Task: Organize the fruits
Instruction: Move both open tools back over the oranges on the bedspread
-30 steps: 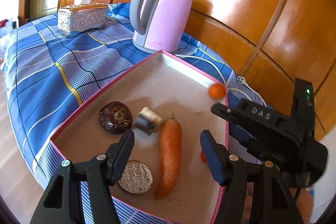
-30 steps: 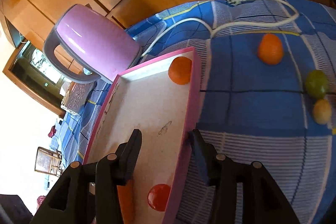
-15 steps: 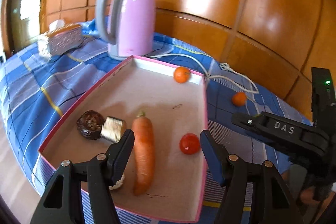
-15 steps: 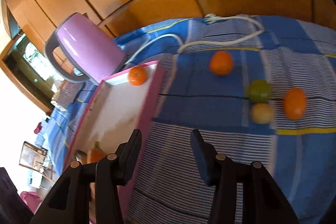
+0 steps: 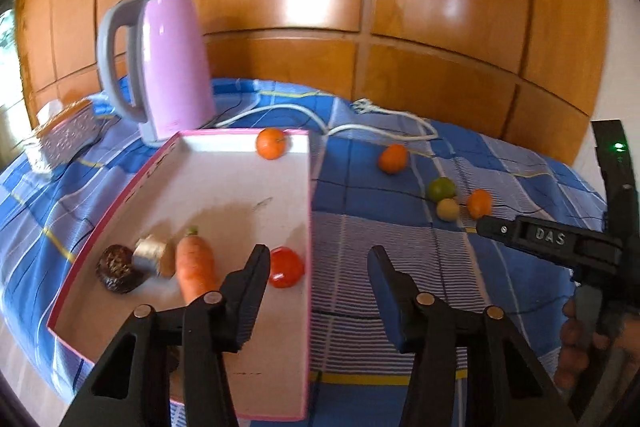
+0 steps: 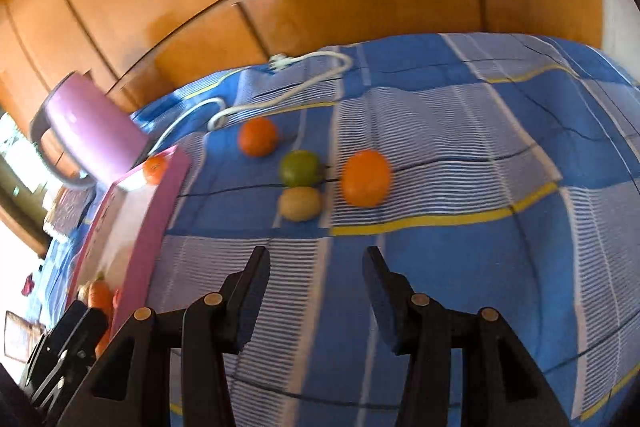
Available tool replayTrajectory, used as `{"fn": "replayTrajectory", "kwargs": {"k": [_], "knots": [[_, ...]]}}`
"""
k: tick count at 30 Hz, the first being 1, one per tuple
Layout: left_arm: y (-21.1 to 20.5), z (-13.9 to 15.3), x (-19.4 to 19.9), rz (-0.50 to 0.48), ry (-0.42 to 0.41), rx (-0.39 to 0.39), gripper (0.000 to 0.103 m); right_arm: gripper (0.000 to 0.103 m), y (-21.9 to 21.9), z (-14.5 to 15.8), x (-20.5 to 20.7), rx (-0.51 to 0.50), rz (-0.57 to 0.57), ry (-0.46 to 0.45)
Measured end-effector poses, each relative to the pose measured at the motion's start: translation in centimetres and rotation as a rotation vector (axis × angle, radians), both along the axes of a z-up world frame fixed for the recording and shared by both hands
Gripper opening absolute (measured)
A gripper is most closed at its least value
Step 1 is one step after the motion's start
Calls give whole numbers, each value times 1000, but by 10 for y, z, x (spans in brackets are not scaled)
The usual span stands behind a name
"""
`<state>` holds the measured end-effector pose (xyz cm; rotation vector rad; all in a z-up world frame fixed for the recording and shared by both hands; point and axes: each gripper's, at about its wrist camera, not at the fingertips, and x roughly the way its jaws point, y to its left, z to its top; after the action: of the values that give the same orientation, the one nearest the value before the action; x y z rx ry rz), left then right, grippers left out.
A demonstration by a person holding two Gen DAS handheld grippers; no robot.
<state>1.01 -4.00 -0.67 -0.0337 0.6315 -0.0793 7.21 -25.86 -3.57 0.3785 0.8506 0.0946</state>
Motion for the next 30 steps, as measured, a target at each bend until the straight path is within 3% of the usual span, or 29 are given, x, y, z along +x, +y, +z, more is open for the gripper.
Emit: {"fn": "replayTrajectory", "kwargs": {"k": [8, 10, 20, 30], "knots": [[-19, 1, 16, -72, 1, 6, 51, 47, -19, 2, 2, -19, -109, -25], [-25, 1, 23, -71, 2, 13, 51, 42, -22, 1, 4, -29, -122, -29], [-42, -5, 67, -46, 87, -55, 51, 42, -17, 1, 20, -73, -136, -43], [-60, -5, 112, -39, 154, -38, 33, 42, 0, 2, 38, -205, -109, -30]]}}
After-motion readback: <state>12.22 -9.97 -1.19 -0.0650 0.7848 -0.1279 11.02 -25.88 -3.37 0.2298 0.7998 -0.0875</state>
